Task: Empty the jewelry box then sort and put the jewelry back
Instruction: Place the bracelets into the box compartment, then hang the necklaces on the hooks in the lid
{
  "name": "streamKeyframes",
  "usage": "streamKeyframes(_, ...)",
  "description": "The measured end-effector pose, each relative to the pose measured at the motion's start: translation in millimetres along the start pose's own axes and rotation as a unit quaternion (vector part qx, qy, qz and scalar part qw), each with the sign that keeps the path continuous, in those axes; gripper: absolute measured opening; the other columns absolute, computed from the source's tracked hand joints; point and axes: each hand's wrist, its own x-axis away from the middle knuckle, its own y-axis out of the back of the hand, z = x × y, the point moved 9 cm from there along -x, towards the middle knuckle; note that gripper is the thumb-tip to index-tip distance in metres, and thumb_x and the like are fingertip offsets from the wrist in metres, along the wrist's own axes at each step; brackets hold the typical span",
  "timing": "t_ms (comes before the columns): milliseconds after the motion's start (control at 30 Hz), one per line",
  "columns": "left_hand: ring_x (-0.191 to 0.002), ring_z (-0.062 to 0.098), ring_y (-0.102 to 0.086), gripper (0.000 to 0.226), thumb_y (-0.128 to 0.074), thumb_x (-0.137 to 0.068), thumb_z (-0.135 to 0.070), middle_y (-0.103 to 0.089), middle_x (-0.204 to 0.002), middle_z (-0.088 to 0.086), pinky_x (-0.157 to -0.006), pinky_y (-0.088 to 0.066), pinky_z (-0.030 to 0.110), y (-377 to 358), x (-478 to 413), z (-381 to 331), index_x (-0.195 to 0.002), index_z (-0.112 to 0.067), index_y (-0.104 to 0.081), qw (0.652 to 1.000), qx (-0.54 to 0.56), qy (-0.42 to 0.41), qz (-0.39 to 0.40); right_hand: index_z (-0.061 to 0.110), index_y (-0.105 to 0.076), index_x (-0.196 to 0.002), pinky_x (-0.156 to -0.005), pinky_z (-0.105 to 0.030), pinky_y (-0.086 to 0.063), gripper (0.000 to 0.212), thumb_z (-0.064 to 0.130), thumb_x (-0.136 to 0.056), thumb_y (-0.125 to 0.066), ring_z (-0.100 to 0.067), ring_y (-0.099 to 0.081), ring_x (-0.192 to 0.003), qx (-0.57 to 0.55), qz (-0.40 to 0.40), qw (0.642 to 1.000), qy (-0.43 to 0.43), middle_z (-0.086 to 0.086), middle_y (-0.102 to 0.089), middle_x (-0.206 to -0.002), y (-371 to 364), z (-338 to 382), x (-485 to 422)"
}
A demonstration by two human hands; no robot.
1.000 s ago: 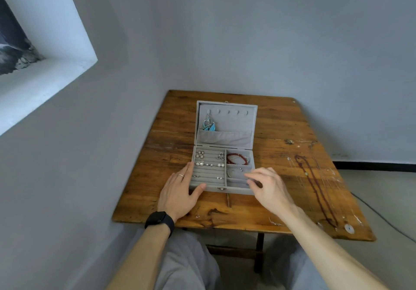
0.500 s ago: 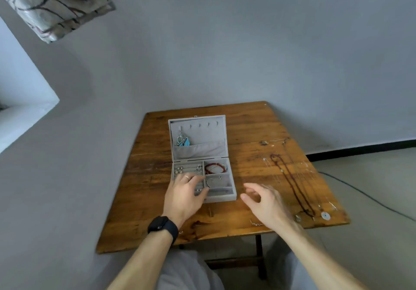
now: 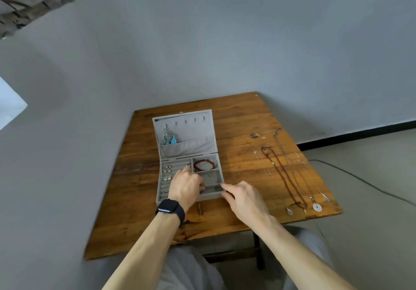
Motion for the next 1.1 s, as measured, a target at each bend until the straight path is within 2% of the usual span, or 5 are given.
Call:
streamKeyframes(300, -0.109, 0.018, -0.052, 0.025, -0.058, -0.099, -0.039, -0.065, -0.107, 0.002, -0.089, -0.042, 0.029, 2, 5, 0, -0.114, -0.029, -0.075, 1.000, 0.024, -0.005, -0.014, 0.025, -0.054, -0.142, -0.086, -0.021, -0.051, 0.041, 0.036, -0.103, -0.052, -0.017, -0.065, -0.101, 0.012, 0.013, 1.000, -0.015, -0.007, -0.064, -0.121, -1, 1, 0)
streamKeyframes(600, -0.116, 0.018, -0.053, 0.024, -0.055, -0.101, -0.035, -0.067, -0.115, 0.000, -0.097, -0.043, 0.031, -1, 12, -6, -0.117, -0.028, -0.072, 1.000, -0.021, 0.001, -0.023, 0.025, -0.053, -0.144, -0.092, -0.028, -0.053, 0.042, 0.035, -0.103, -0.052, -0.021, -0.064, -0.112, 0.034, 0.035, 0.998, -0.029, -0.008, -0.062, -0.128, -2, 5, -3)
streamKeyframes(767, -0.098, 0.017, -0.067, 0.022, -0.053, -0.102, -0.029, -0.068, -0.107, 0.000, -0.086, -0.056, 0.032, -7, 15, -7, -0.117, -0.025, -0.070, 0.999, -0.013, 0.035, -0.003, 0.025, -0.050, -0.146, -0.092, -0.028, -0.053, 0.042, 0.030, -0.104, -0.051, -0.021, -0.063, -0.114, 0.049, 0.032, 0.998, -0.029, -0.008, -0.060, -0.130, -3, 8, 0)
streamKeyframes(967, -0.093, 0.014, -0.068, 0.021, -0.056, -0.101, -0.025, -0.069, -0.105, -0.001, -0.081, -0.058, 0.029, -3, 15, -11, -0.118, -0.025, -0.068, 0.999, -0.027, 0.037, 0.005, 0.020, -0.054, -0.141, -0.090, -0.034, -0.057, 0.039, 0.023, -0.103, -0.054, -0.023, -0.064, -0.111, 0.074, 0.038, 0.996, -0.014, -0.010, -0.063, -0.124, -1, 10, -2)
streamKeyframes(1100, -0.092, 0.021, -0.069, 0.023, -0.053, -0.100, -0.024, -0.070, -0.101, 0.000, -0.078, -0.057, 0.034, 5, 12, -12, -0.114, -0.028, -0.071, 0.997, -0.064, 0.033, 0.028, 0.021, -0.054, -0.142, -0.097, -0.040, -0.052, 0.044, 0.035, -0.100, -0.057, -0.025, -0.058, -0.117, 0.073, 0.034, 0.997, 0.014, -0.006, -0.065, -0.128, 10, 8, 7)
